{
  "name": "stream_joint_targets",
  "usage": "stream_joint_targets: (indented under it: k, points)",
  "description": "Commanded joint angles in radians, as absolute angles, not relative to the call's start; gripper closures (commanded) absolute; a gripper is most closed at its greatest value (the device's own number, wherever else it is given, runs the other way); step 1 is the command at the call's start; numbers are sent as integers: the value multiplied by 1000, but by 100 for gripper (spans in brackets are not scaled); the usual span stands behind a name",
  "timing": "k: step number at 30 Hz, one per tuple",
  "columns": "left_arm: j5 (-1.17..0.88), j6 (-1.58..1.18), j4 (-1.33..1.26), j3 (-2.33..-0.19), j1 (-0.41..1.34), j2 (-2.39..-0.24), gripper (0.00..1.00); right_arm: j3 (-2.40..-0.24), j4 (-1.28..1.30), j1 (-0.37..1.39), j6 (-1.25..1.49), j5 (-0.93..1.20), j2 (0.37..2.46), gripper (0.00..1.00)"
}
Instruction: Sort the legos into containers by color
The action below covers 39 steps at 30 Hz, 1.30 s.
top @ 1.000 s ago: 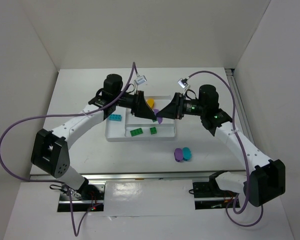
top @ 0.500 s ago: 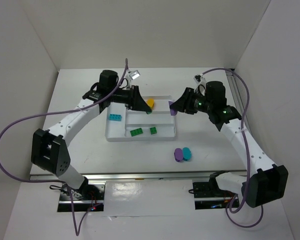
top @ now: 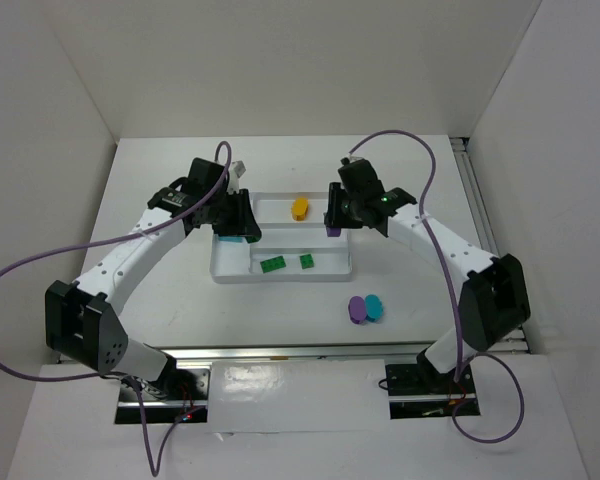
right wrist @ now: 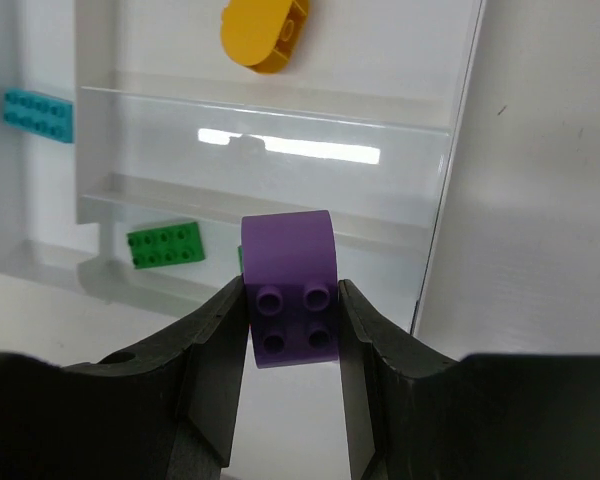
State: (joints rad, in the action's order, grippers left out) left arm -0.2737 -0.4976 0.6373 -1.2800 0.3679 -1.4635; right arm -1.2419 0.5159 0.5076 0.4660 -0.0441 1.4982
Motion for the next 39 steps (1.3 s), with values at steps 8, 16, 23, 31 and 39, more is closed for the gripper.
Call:
stream_joint_targets:
  k: [8,16,23,31,39]
  points:
    - [44,-574,762,-1284,373,-1336,100,-1500,534,630,287,-146,1781,78]
    - [11,-603,762,-1266,373,-1324,100,-1578,500,692,247,-141,1939,76]
    - [-8,-603,762,-1246,373,-1305,100,-1568,468,701,198,-201,1982,73]
    - [-8,-603,762,-1236,373,-1295,100,-1608,468,748,178,-297,2049,71]
    - [-9,-603,772,-1246,373,-1285,100,-1649,477,759,178,-319,2091,65]
